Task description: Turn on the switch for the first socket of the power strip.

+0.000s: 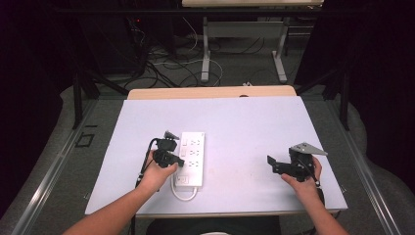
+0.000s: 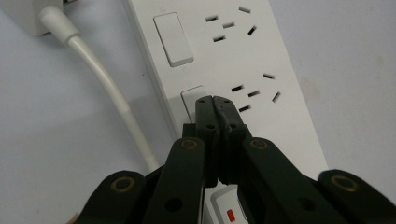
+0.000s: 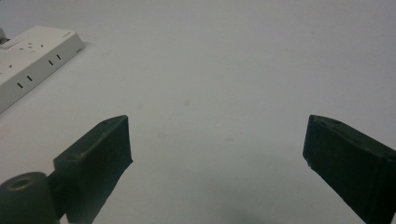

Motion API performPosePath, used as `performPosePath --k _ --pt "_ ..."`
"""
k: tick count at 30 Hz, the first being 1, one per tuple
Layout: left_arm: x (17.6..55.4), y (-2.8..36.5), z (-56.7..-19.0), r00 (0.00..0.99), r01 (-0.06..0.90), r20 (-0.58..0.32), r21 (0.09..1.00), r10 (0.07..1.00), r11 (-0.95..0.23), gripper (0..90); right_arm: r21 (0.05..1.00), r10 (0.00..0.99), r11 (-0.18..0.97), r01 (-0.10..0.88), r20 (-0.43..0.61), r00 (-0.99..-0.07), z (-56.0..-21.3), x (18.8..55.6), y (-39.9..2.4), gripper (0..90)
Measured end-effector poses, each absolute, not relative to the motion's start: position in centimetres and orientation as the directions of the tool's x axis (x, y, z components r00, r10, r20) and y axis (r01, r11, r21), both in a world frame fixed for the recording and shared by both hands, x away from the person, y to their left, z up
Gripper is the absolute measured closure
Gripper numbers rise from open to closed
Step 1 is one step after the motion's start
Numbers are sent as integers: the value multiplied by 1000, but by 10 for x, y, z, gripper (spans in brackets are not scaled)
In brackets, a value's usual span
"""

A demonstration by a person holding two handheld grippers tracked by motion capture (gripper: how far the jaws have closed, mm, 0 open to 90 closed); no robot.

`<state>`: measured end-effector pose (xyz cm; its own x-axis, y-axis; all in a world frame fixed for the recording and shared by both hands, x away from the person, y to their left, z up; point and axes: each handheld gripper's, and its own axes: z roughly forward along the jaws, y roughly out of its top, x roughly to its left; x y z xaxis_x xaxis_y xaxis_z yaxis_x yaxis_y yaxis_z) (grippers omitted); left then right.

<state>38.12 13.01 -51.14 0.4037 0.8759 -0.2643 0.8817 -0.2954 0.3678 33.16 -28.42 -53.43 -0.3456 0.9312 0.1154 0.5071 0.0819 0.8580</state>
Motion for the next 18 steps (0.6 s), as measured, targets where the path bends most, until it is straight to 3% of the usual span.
performPosePath --k 18 --pt "381 135 -513 388 887 -298 379 872 -264 890 859 933 80 506 114 -341 -534 331 -285 70"
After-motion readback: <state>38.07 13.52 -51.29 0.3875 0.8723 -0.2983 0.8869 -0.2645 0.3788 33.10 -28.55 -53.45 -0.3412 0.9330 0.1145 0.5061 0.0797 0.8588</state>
